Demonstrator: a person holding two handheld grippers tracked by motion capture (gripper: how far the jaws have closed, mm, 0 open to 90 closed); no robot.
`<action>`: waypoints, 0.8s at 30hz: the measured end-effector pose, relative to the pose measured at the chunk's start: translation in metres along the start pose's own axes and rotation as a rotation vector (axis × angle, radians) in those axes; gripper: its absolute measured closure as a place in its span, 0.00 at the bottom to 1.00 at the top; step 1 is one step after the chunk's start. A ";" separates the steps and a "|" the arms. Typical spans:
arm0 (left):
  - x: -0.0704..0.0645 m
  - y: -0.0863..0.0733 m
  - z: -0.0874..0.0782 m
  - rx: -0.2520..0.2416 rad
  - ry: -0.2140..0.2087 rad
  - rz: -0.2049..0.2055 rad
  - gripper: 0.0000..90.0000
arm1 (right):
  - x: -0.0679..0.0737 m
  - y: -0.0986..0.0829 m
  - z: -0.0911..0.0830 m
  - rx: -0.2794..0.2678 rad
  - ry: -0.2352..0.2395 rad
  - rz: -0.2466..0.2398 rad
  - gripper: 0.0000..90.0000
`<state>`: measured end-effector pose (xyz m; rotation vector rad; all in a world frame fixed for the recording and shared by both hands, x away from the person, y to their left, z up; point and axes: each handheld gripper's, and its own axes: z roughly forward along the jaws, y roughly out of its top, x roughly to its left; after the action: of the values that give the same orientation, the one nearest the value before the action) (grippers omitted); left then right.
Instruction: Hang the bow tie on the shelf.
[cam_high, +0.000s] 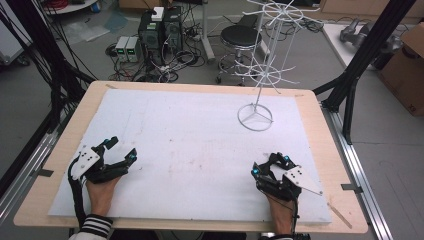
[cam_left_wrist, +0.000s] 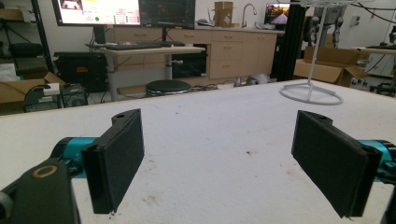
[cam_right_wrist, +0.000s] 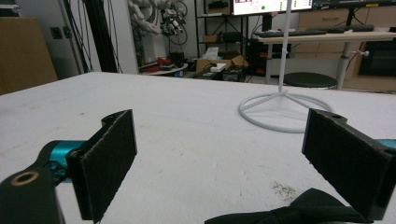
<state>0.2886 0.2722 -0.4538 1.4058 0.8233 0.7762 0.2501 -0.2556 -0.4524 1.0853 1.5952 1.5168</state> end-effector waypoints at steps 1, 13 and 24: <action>0.000 0.000 0.000 0.000 -0.001 -0.001 0.19 | 0.000 0.000 0.000 0.000 0.000 0.000 0.10; 0.000 0.000 -0.001 -0.005 -0.002 -0.001 0.19 | 0.006 0.003 0.005 0.053 -0.020 -0.044 0.10; 0.000 0.000 -0.001 -0.010 -0.003 -0.001 0.19 | 0.007 0.038 -0.001 0.097 0.047 -0.107 0.10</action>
<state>0.2878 0.2729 -0.4542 1.3980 0.8165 0.7761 0.2508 -0.2509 -0.4142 1.0060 1.7469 1.4167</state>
